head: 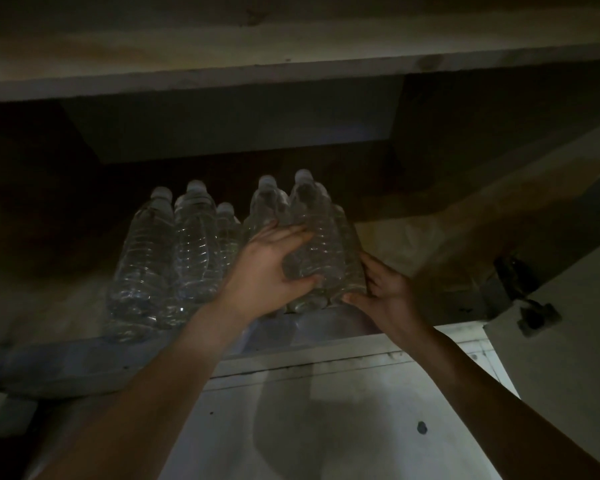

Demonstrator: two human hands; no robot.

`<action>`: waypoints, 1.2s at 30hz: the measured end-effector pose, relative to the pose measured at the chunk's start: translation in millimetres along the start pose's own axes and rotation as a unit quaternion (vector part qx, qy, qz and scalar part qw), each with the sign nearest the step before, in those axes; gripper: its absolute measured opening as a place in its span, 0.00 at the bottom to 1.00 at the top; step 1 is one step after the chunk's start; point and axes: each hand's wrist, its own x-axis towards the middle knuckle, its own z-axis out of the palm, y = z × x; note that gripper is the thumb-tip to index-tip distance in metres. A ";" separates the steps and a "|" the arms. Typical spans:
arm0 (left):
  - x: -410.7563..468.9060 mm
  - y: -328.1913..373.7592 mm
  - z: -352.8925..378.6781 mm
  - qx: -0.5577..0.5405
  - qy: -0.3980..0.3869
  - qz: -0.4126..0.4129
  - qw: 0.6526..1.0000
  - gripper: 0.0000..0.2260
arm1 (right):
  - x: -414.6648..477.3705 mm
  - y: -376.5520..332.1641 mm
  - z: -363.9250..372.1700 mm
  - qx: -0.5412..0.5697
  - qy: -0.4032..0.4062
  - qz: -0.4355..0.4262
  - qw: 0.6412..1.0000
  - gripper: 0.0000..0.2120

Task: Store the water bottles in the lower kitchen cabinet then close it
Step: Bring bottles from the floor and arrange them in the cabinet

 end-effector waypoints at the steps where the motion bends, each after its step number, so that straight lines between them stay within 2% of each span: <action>1: -0.3 0.0 0.2 -0.001 -0.001 -0.003 1.000 0.30 | 0.0 0.5 -0.1 0.001 -0.004 0.002 1.000 0.36; 8: -1.3 1.7 -0.5 0.003 -0.002 -0.010 1.000 0.31 | -0.3 -4.3 -4.4 -0.010 -0.030 0.022 0.999 0.36; 13: -2.4 3.1 -1.3 0.018 -0.007 0.004 1.000 0.30 | 3.1 -32.6 -20.1 -0.124 -0.046 -0.053 0.990 0.43; 17: -9.2 0.7 -5.3 0.024 0.002 0.016 1.000 0.30 | 9.4 -39.7 -2.0 -0.159 -0.050 -0.099 0.981 0.45; 25: -40.9 -3.1 -5.5 0.015 0.039 -0.034 0.999 0.31 | -3.6 -22.4 17.1 -0.114 0.003 -0.098 0.989 0.47; 30: -42.2 -4.8 -5.5 0.006 0.052 -0.042 0.998 0.29 | -6.2 -12.0 29.0 -0.130 0.028 -0.083 0.988 0.55; 36: -41.2 -4.9 -9.5 -0.007 0.043 -0.047 0.998 0.29 | -3.4 -0.9 39.4 -0.166 0.077 -0.137 0.973 0.55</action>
